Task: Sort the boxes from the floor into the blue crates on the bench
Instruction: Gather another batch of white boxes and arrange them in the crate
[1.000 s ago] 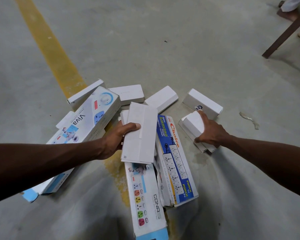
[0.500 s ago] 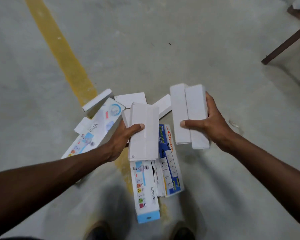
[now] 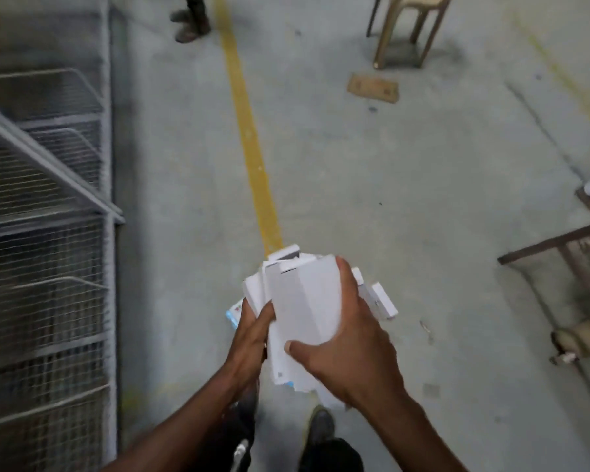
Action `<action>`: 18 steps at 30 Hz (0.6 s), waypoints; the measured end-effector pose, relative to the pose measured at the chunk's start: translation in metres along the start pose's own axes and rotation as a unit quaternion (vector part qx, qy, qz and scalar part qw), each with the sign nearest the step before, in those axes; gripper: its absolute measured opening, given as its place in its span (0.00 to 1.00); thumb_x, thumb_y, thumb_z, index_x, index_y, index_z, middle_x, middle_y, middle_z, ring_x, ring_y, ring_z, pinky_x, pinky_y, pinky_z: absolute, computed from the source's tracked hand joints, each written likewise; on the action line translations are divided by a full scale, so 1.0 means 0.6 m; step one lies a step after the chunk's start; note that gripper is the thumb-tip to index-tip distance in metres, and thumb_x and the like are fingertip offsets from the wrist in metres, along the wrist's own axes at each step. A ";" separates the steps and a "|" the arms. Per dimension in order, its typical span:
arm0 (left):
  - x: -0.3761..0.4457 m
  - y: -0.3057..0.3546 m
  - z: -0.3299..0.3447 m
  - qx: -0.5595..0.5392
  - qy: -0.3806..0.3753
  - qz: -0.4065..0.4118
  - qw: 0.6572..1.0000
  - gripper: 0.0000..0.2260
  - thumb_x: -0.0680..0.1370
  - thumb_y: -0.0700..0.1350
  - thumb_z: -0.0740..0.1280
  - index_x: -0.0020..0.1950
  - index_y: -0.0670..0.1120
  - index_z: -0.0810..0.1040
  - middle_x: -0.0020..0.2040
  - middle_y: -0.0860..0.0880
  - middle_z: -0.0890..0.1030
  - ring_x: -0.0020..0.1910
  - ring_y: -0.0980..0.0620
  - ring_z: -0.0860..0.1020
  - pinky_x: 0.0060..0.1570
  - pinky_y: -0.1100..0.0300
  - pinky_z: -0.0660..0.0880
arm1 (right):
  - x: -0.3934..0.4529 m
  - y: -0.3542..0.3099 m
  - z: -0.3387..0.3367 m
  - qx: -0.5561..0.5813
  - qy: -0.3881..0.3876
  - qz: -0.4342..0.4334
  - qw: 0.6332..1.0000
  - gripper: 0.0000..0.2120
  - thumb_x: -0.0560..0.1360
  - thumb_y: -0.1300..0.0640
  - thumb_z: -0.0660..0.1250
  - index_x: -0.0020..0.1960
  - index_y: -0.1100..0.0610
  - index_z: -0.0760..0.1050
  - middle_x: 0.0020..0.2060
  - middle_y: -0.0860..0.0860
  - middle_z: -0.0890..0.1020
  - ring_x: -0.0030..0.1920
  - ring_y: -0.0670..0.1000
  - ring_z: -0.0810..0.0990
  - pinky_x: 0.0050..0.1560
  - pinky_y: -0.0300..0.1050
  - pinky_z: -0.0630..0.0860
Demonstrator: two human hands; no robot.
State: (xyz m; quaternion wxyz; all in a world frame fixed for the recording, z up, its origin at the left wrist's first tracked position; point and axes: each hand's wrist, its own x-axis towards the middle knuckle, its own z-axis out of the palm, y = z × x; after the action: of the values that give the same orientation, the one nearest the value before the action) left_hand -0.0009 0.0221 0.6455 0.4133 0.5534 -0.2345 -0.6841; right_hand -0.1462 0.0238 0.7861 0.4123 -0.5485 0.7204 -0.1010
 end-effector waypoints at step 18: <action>-0.475 0.038 -0.101 -0.338 0.251 0.146 0.895 0.34 0.80 0.66 0.65 0.79 0.46 0.66 0.71 0.33 0.74 0.69 0.30 0.74 0.66 0.31 0.72 | -0.310 -0.203 0.027 0.049 -0.267 -0.300 0.915 0.39 0.60 0.23 0.69 0.66 0.22 0.55 0.56 0.28 0.77 0.55 0.33 0.78 0.47 0.36 0.75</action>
State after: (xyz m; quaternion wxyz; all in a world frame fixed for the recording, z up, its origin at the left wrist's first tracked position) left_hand 0.0766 0.2531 0.8071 0.7160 0.4929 0.0439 -0.4924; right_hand -0.0381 0.1454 0.9386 0.5662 -0.7241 0.3794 -0.1051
